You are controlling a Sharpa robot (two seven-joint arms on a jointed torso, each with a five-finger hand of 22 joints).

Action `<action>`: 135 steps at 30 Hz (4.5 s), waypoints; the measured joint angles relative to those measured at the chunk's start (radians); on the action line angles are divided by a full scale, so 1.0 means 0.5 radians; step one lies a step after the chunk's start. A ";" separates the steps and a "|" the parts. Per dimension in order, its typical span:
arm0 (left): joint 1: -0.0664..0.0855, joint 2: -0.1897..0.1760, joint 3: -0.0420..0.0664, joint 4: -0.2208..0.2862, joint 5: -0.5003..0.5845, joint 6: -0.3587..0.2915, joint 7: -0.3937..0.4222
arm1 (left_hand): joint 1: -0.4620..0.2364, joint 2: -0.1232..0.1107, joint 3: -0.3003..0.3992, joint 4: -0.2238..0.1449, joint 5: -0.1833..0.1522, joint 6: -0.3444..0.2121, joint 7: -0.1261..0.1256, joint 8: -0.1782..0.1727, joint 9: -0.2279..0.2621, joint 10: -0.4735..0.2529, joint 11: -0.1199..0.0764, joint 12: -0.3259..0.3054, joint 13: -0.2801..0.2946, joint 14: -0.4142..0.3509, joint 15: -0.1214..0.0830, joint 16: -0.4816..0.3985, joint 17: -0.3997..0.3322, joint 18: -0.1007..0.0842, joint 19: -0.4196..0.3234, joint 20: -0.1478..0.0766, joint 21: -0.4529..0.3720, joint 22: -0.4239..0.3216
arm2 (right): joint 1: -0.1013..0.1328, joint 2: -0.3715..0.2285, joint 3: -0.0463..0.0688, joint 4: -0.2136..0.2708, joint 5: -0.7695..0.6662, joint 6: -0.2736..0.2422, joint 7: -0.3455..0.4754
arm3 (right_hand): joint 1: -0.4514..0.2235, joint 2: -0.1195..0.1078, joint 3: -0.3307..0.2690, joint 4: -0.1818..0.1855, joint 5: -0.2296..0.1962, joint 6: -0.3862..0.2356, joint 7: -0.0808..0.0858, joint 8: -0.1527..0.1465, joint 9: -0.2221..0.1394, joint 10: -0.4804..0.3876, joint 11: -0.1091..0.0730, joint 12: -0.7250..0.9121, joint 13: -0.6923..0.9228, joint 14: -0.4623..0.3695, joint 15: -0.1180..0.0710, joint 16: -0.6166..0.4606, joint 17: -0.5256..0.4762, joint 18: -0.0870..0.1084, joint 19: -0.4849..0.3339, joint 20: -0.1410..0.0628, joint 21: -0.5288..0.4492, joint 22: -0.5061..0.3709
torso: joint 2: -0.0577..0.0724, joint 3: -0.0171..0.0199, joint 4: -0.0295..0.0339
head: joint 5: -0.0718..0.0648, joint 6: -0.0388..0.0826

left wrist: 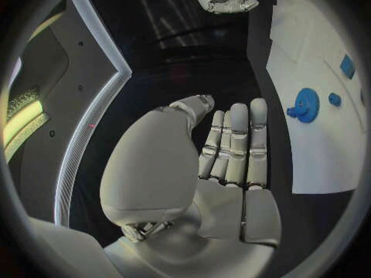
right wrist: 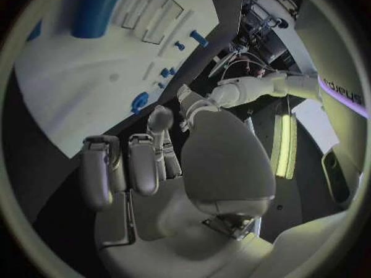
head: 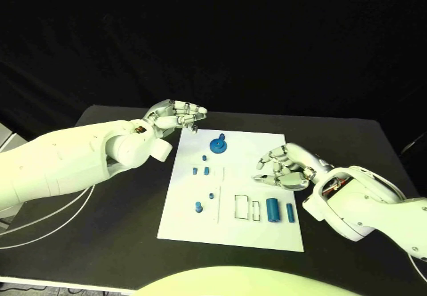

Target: Assemble the parts on the task board

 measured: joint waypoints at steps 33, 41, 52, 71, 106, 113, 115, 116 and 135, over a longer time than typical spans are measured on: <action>-0.038 -0.041 -0.007 0.080 0.024 -0.028 0.057 | -0.026 -0.005 -0.011 0.011 0.000 -0.007 -0.007 0.007 0.001 0.008 -0.008 0.007 0.000 0.000 0.000 0.000 0.000 0.000 0.000 0.000 -0.015 -0.007 | -0.191 -0.185 -0.020 0.151 -0.239 0.231 -0.601 | -0.143 0.140 -0.532 0.121 0.000 -0.043 -0.006 0.201 0.075 0.271 -0.014 0.847 0.589 0.004 -0.003 0.184 0.127 -0.032 -0.003 -0.011 0.147 0.001 | -0.030 0.0050 -0.033 | -0.135 -0.019; -0.038 -0.044 -0.007 0.081 0.025 -0.024 0.053 | -0.026 -0.005 -0.011 0.011 0.000 -0.007 -0.007 0.007 0.001 0.008 -0.008 0.007 0.001 0.000 0.000 0.000 0.000 0.000 0.000 0.000 -0.015 -0.007 | -0.227 -0.099 -0.020 0.087 -0.319 0.251 -0.670 | -0.189 0.148 -0.572 0.126 0.000 -0.037 -0.011 0.209 0.072 0.271 -0.014 0.847 0.588 0.004 -0.003 0.183 0.127 -0.032 -0.003 -0.011 0.147 0.001 | -0.030 0.0052 -0.033 | -0.126 -0.023; -0.038 -0.050 -0.007 0.083 0.026 -0.018 0.043 | -0.027 -0.004 -0.011 0.011 0.000 -0.007 -0.007 0.007 0.001 0.008 -0.008 0.007 -0.001 0.000 0.000 0.000 0.000 0.000 0.000 0.000 -0.023 -0.010 | -0.254 -0.027 -0.007 0.036 -0.429 0.323 -0.763 | -0.230 0.148 -0.596 0.122 0.000 -0.012 -0.029 0.252 0.086 0.271 -0.015 0.847 0.588 0.004 -0.017 0.190 0.127 -0.031 -0.004 -0.010 0.145 0.001 | -0.030 0.0061 -0.035 | -0.113 -0.036; -0.038 -0.053 -0.007 0.080 0.026 -0.011 0.029 | -0.034 0.003 -0.011 0.011 0.000 -0.007 -0.007 0.007 0.003 0.008 -0.007 0.007 -0.001 0.000 0.000 0.000 0.001 0.000 0.000 0.000 -0.023 -0.010 | -0.266 -0.016 -0.021 0.076 -0.435 0.149 -0.811 | -0.052 0.220 -0.323 0.108 -0.006 0.077 -0.068 0.310 0.041 0.280 -0.077 0.862 0.588 0.008 -0.064 0.213 0.126 -0.031 -0.003 -0.054 0.145 0.000 | -0.033 0.0044 -0.035 | -0.103 -0.029; -0.039 -0.045 -0.007 0.069 0.027 0.003 0.017 | -0.034 0.003 -0.011 0.011 0.000 -0.007 -0.007 0.014 0.004 0.008 -0.007 0.007 -0.005 0.000 0.000 0.000 0.001 0.000 0.000 0.000 -0.023 -0.014 | -0.207 0.257 -0.021 0.039 0.001 0.211 -0.792 | -0.252 0.337 -0.332 0.111 -0.008 0.084 -0.061 0.369 0.045 0.280 -0.077 0.870 0.587 0.001 -0.071 0.221 0.127 -0.031 0.004 -0.060 0.145 0.000 | -0.030 0.0048 -0.035 | -0.087 -0.041; -0.039 -0.045 -0.008 0.068 0.027 0.010 0.013 | -0.034 0.003 -0.011 0.011 0.000 -0.007 -0.007 0.013 0.004 0.008 -0.007 0.007 -0.005 0.000 0.000 0.000 0.001 0.000 0.000 0.000 -0.031 -0.014 | -0.207 0.280 -0.018 0.018 -0.001 0.218 -0.802 | -0.273 0.332 -0.332 0.112 -0.008 0.084 -0.061 0.380 0.057 0.280 -0.076 0.870 0.587 0.001 -0.070 0.221 0.127 -0.031 0.004 -0.060 0.145 0.000 | -0.030 0.0050 -0.036 | -0.086 -0.044; -0.039 -0.046 -0.008 0.068 0.027 0.012 0.011 | -0.034 0.003 -0.011 0.011 0.000 -0.007 -0.007 0.013 0.004 0.008 -0.007 0.007 -0.005 0.000 0.000 0.000 0.001 0.000 0.000 0.000 -0.031 -0.014 | -0.207 0.285 -0.018 0.011 -0.002 0.218 -0.805 | -0.289 0.331 -0.337 0.117 -0.008 0.085 -0.061 0.387 0.056 0.280 -0.076 0.870 0.587 0.001 -0.070 0.221 0.127 -0.032 0.004 -0.060 0.145 0.001 | -0.030 0.0048 -0.036 | -0.085 -0.044; -0.039 -0.046 -0.008 0.068 0.027 0.013 0.011 | -0.037 0.006 -0.012 0.012 0.000 -0.007 -0.007 0.013 0.004 0.008 -0.007 0.007 -0.005 0.000 0.000 0.000 0.001 0.000 0.000 0.000 -0.031 -0.014 | -0.207 0.287 -0.018 0.009 -0.003 0.218 -0.807 | -0.302 0.340 -0.341 0.120 -0.008 0.087 -0.064 0.387 0.054 0.279 -0.077 0.870 0.587 0.001 -0.070 0.221 0.127 -0.031 0.004 -0.060 0.145 0.002 | -0.030 0.0048 -0.036 | -0.085 -0.044; -0.039 -0.050 -0.008 0.069 0.027 0.018 0.002 | -0.042 0.011 -0.017 0.017 0.000 -0.007 -0.007 0.013 0.003 0.008 -0.007 0.007 -0.005 0.000 0.000 0.000 0.001 0.000 0.000 0.000 -0.031 -0.016 | -0.219 0.299 -0.021 -0.008 -0.087 0.263 -0.848 | -0.638 0.298 -0.688 0.124 -0.006 0.119 -0.096 0.426 0.054 0.268 -0.088 0.833 0.587 0.001 -0.071 0.228 0.127 -0.031 0.004 -0.060 0.145 0.001 | -0.031 0.0058 -0.037 | -0.086 -0.038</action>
